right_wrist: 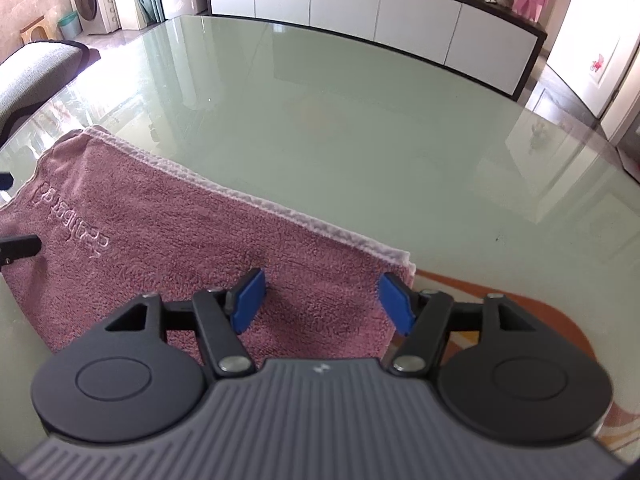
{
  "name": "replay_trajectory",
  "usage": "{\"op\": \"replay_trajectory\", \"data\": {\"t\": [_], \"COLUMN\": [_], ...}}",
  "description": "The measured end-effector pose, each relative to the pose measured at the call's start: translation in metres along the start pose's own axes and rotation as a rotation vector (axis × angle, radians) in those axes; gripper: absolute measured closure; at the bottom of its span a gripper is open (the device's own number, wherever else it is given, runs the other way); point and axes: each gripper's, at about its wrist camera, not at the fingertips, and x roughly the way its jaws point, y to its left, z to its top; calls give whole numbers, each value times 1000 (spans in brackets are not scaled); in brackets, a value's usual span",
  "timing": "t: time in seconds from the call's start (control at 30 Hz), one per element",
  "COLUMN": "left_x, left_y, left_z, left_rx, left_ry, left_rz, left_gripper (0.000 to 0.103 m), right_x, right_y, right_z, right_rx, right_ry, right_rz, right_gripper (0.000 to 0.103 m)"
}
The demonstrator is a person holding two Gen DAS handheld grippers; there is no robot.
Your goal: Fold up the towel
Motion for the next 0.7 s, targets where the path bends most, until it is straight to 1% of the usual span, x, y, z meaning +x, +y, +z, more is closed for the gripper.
{"op": "replay_trajectory", "data": {"t": [0.07,0.1,0.23,0.33,0.43,0.7], "left_x": [-10,-18,-39,-46,-49,-45], "left_y": [-6,-12,-39,-65,-96,-167], "left_z": [2,5,10,13,11,2], "left_rx": [16,30,81,126,189,356], "left_ry": [-37,-68,-156,-195,-220,-257], "left_rz": [-3,-9,-49,-89,-133,-205], "left_gripper": [12,12,12,12,12,12], "right_x": [-3,-5,-8,-11,-13,-16], "right_y": [-3,-4,-13,-17,-18,-24], "right_z": [0,0,0,-2,-6,-13], "right_rx": [-7,-10,-3,6,0,4], "right_ry": [-2,0,1,5,13,34], "right_rz": [-10,-14,-23,-17,-16,7], "right_gripper": [35,33,31,31,30,29]}}
